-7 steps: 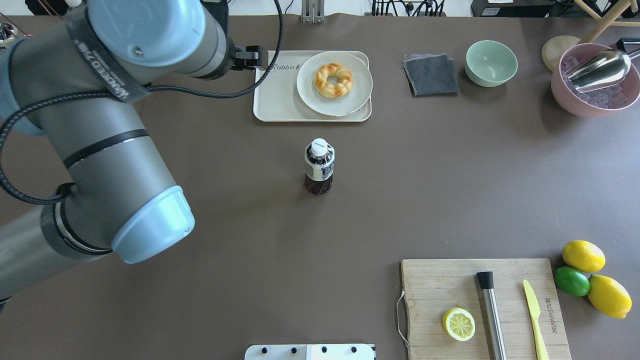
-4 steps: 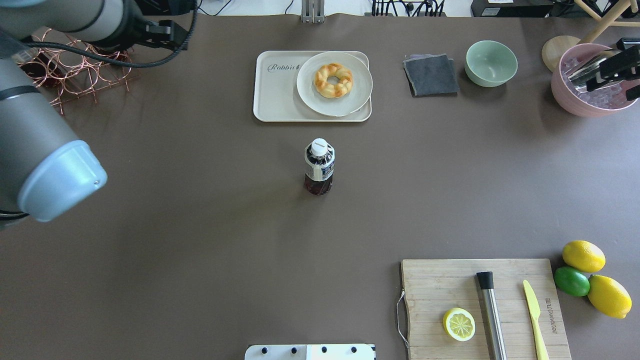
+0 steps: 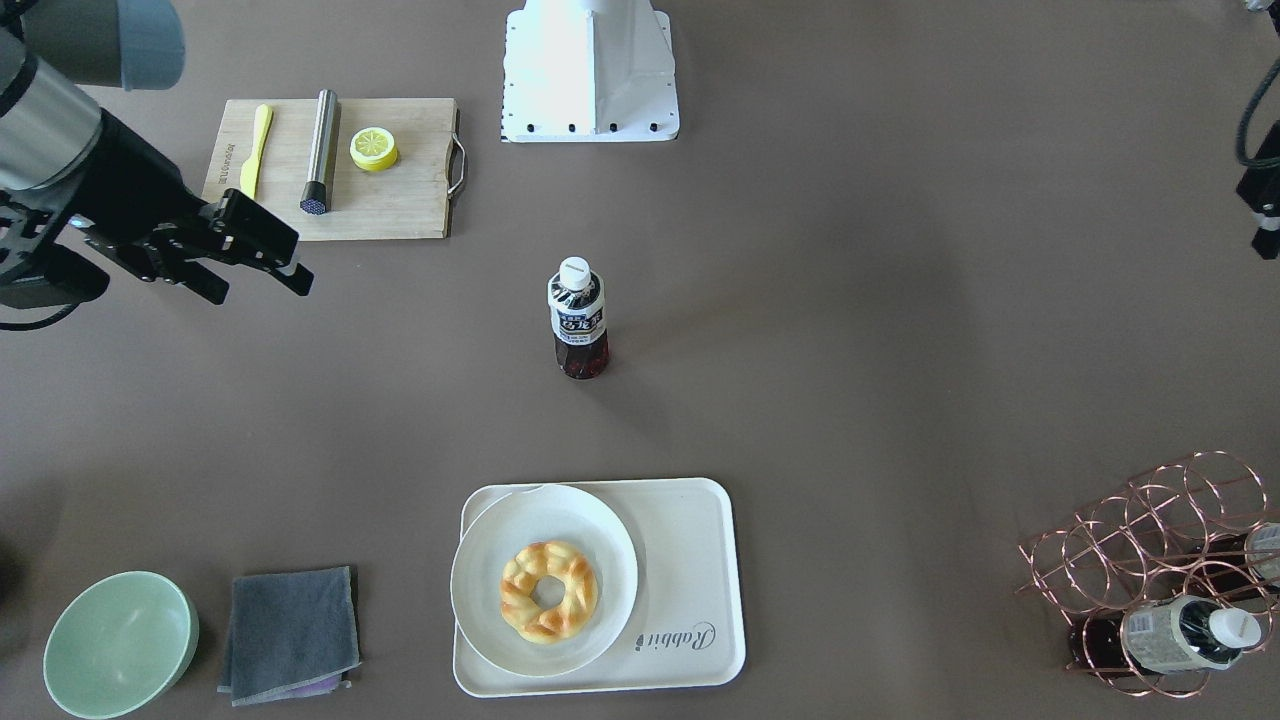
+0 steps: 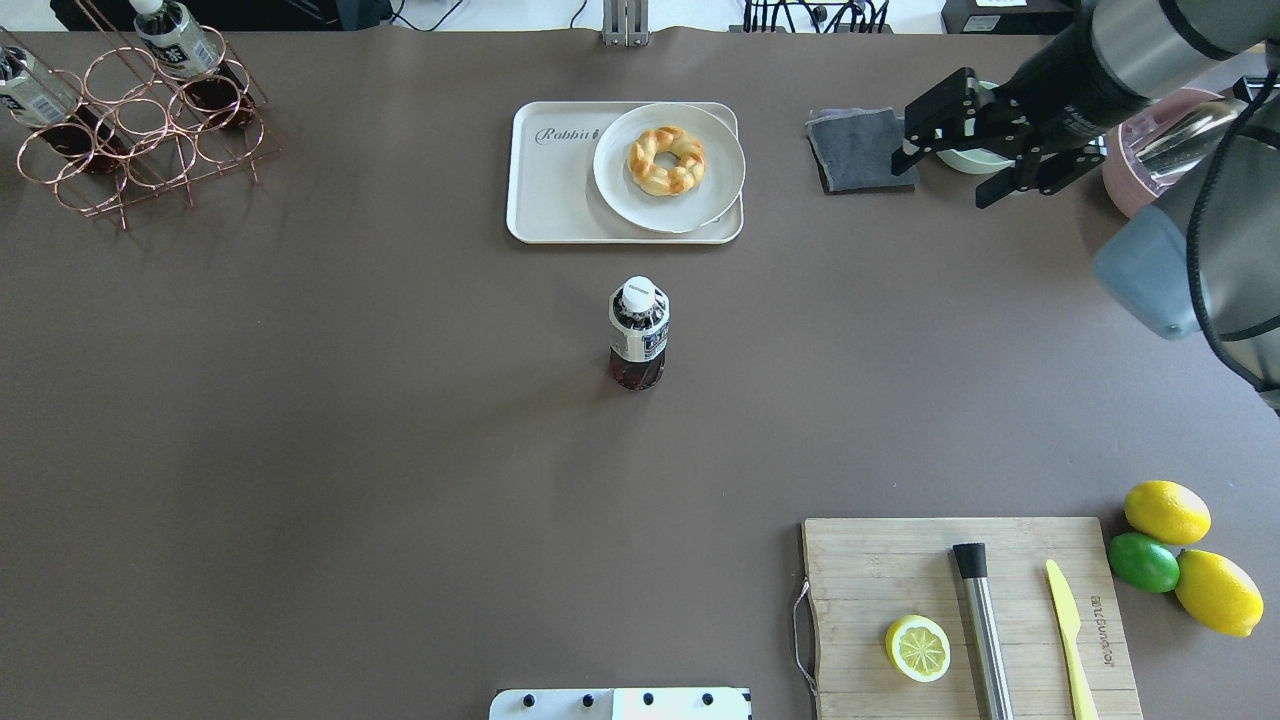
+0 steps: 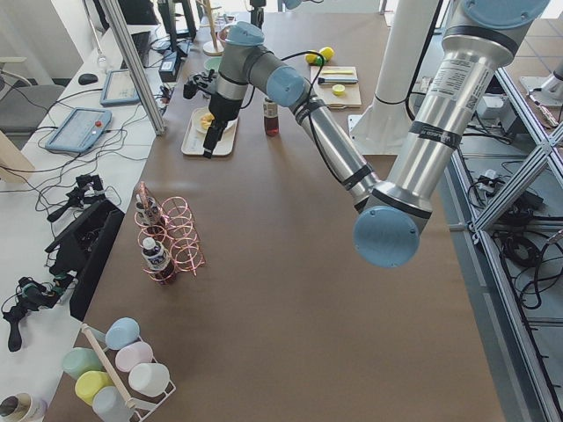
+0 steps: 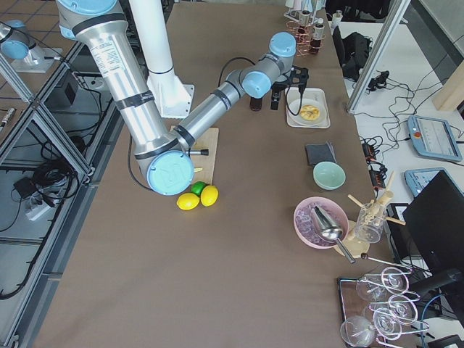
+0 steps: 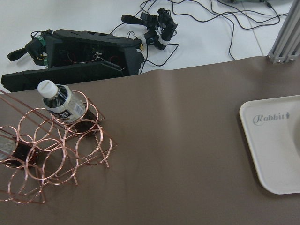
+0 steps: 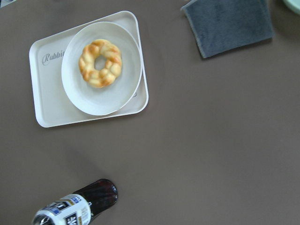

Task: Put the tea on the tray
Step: 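Open the left gripper and withdraw it while the right arm reaches in, then lower the right gripper over the tea bottle and grasp its cap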

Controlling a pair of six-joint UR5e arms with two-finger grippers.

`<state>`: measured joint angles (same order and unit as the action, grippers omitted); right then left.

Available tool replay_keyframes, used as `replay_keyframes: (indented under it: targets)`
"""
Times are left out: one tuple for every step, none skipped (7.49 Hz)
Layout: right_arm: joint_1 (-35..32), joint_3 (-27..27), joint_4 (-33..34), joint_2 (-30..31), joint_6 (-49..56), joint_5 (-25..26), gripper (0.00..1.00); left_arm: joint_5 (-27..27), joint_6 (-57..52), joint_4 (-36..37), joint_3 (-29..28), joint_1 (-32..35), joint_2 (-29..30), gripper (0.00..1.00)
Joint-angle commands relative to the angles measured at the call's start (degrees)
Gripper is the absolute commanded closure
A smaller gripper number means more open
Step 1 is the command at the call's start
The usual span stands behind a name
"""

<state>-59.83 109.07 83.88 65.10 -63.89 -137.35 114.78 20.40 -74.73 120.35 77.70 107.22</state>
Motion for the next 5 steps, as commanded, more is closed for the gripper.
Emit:
replay_keyframes:
  targets:
    - [9.9,0.6,1.6,-7.5,-11.6,7.0,0.00,7.3,-17.1,-0.2,-0.8,14.0,-8.2,0.03]
    - [13.6,2.3,10.8,-12.0,-11.8,11.2,0.00,9.1,-20.0,-0.3,-0.7,17.2,-10.2,0.03]
    - [15.9,4.5,21.8,-17.4,-11.6,14.4,0.00,10.1,-23.5,-0.1,-0.6,20.2,-11.2,0.03]
    - [19.4,4.6,30.1,-22.1,-11.0,18.8,0.00,10.5,-27.8,0.0,-1.2,22.6,-12.4,0.03]
    - [24.4,4.4,32.2,-23.7,-10.9,25.6,0.00,10.6,-30.2,0.0,-1.7,24.2,-12.7,0.03]
